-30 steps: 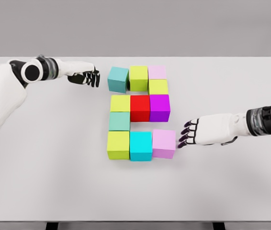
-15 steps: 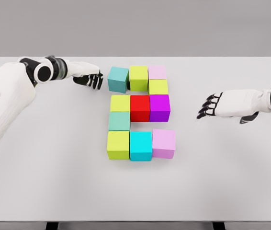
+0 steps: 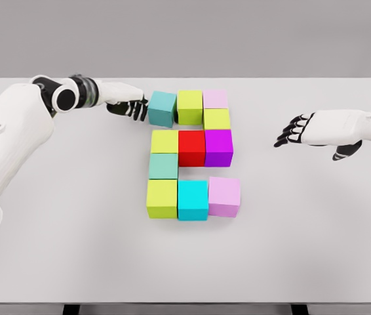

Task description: Assemble the squares on the desktop into the number 2

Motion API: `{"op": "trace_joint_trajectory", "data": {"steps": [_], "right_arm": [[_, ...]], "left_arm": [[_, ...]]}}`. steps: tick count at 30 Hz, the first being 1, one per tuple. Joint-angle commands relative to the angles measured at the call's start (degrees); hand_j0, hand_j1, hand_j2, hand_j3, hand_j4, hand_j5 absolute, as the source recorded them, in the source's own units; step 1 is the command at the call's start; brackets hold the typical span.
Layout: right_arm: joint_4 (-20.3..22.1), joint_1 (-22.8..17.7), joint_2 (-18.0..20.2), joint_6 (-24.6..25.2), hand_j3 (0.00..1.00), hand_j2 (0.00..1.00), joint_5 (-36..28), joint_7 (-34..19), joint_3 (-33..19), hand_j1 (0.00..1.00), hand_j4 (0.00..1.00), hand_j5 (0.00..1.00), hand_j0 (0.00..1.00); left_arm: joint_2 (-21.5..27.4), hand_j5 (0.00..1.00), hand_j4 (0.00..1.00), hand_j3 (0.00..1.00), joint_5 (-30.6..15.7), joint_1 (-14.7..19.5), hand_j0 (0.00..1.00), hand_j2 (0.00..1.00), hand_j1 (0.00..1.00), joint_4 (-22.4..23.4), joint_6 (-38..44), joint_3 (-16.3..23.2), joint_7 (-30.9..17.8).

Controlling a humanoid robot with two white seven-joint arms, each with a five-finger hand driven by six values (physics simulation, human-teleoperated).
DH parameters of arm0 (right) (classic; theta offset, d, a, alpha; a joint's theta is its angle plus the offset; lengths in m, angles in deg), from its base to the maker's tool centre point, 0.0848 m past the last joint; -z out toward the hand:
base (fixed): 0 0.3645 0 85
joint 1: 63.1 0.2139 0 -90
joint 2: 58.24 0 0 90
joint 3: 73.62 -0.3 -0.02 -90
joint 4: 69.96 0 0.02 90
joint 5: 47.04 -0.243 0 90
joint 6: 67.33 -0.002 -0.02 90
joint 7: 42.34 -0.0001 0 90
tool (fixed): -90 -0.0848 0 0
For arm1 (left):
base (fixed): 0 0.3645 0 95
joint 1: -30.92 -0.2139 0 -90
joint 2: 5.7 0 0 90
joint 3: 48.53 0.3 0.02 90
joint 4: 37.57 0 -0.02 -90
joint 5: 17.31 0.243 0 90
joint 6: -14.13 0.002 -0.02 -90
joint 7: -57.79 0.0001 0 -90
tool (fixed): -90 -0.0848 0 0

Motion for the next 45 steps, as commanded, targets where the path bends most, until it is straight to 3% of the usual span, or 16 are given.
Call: {"op": "trace_joint_trajectory", "data": {"steps": [1,18,23,29,31,32,33,34,36,40,42,45], "right_arm": [[0.0,0.0,0.0,0.1,1.00,1.00,-0.2,0.0,-0.1,1.00,1.00,1.00,1.00],[-0.1,0.0,0.0,0.1,1.00,1.00,-0.5,0.0,-0.9,1.00,1.00,1.00,1.00],[-1.2,0.0,0.0,0.1,1.00,1.00,-0.6,0.0,-1.4,1.00,1.00,1.00,1.00],[-2.6,0.0,0.0,0.1,1.00,1.00,-2.3,0.0,-3.7,1.00,1.00,1.00,1.00],[-3.4,0.1,0.0,0.1,1.00,1.00,-6.7,0.0,-4.0,1.00,1.00,1.00,1.00],[-4.7,0.4,0.0,0.1,1.00,1.00,-8.2,0.0,-4.4,1.00,1.00,1.00,1.00],[-6.3,0.5,0.0,0.1,1.00,1.00,-10.3,0.0,-4.8,1.00,1.00,1.00,1.00],[-7.2,0.6,0.1,0.1,1.00,1.00,-11.4,0.0,-5.3,1.00,1.00,1.00,1.00],[-8.8,0.6,0.0,0.1,1.00,1.00,-13.3,0.0,-5.7,1.00,1.00,1.00,1.00],[-9.1,0.6,0.0,0.1,1.00,1.00,-13.3,0.0,-5.7,1.00,1.00,1.00,1.00],[-9.1,0.6,0.0,0.1,1.00,1.00,-13.2,0.0,-5.7,1.00,1.00,1.00,1.00],[-9.1,0.6,0.0,0.1,1.00,1.00,-13.2,0.0,-5.7,1.00,1.00,1.00,1.00]], "left_arm": [[-0.4,0.35,0.35,0.35,-0.2,0.0,0.35,0.35,0.35,-0.3,-0.1,0.0,0.1],[-0.4,0.36,0.36,0.36,-0.3,-0.1,0.36,0.36,0.36,-0.7,-0.3,-0.1,0.1],[-0.3,0.49,0.49,0.49,-0.4,-0.1,0.49,0.49,0.49,-0.6,-0.2,-0.2,0.1],[0.2,0.76,0.76,0.76,-0.4,-0.1,0.76,0.76,0.76,-0.6,0.3,-0.8,0.1],[0.3,0.82,0.82,0.82,-0.4,-0.1,0.82,0.82,0.82,-0.6,0.3,-0.8,0.1],[0.3,0.87,0.87,0.87,-0.5,-0.1,0.87,0.87,0.87,-0.7,0.2,-0.8,0.1],[0.4,1.00,1.00,1.00,-1.0,0.0,1.00,1.00,1.00,-1.0,-0.3,-0.8,0.1],[2.0,1.00,1.00,1.00,-2.7,0.1,1.00,1.00,1.00,-1.4,-0.9,-0.8,0.1],[8.2,1.00,1.00,1.00,-10.4,0.4,1.00,1.00,1.00,-4.6,-3.7,-0.6,0.1],[20.3,1.00,1.00,1.00,-20.0,-0.3,1.00,1.00,1.00,-14.1,-9.6,-0.1,0.1],[28.9,1.00,1.00,1.00,-25.8,-4.2,1.00,1.00,1.00,-22.6,-9.0,0.1,0.1],[33.7,1.00,1.00,1.00,-28.1,-7.5,1.00,1.00,1.00,-25.9,-8.9,0.3,0.1]]}}
